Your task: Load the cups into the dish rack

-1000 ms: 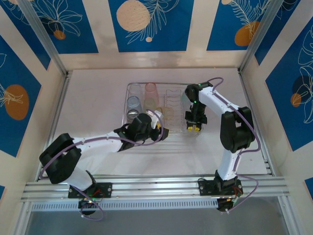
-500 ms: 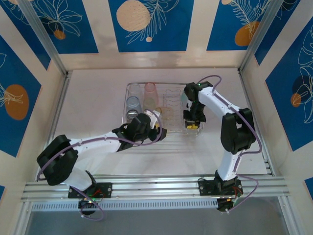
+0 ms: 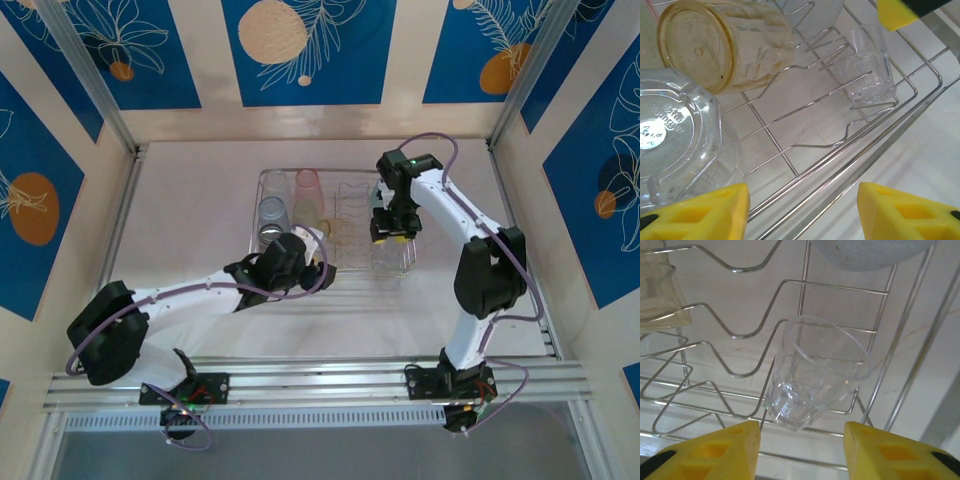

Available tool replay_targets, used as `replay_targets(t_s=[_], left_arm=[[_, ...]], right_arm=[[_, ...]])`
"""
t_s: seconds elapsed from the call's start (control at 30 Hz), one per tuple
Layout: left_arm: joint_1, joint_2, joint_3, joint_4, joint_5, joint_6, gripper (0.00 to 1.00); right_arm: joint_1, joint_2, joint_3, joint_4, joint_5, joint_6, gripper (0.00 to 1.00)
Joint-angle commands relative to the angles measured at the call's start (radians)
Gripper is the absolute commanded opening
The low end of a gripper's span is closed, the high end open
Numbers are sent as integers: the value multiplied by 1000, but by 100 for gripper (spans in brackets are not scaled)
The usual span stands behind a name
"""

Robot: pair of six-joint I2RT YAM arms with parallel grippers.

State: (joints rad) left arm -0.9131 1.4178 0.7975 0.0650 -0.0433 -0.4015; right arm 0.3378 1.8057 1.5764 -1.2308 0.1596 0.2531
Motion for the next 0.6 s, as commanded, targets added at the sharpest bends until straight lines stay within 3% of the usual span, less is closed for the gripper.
replay_targets(t_s=[0.0, 0.23, 0.57], left_arm=[[-20, -27, -7, -86, -9, -16, 59], [-30, -65, -3, -122, -34, -11, 60], [-41, -147, -14, -173, -101, -9, 66]], right_arm=[[-11, 31, 36, 10, 10, -106, 49], [-29, 62, 110, 13, -14, -282, 50], [-83, 109, 109, 28, -187, -403, 50]])
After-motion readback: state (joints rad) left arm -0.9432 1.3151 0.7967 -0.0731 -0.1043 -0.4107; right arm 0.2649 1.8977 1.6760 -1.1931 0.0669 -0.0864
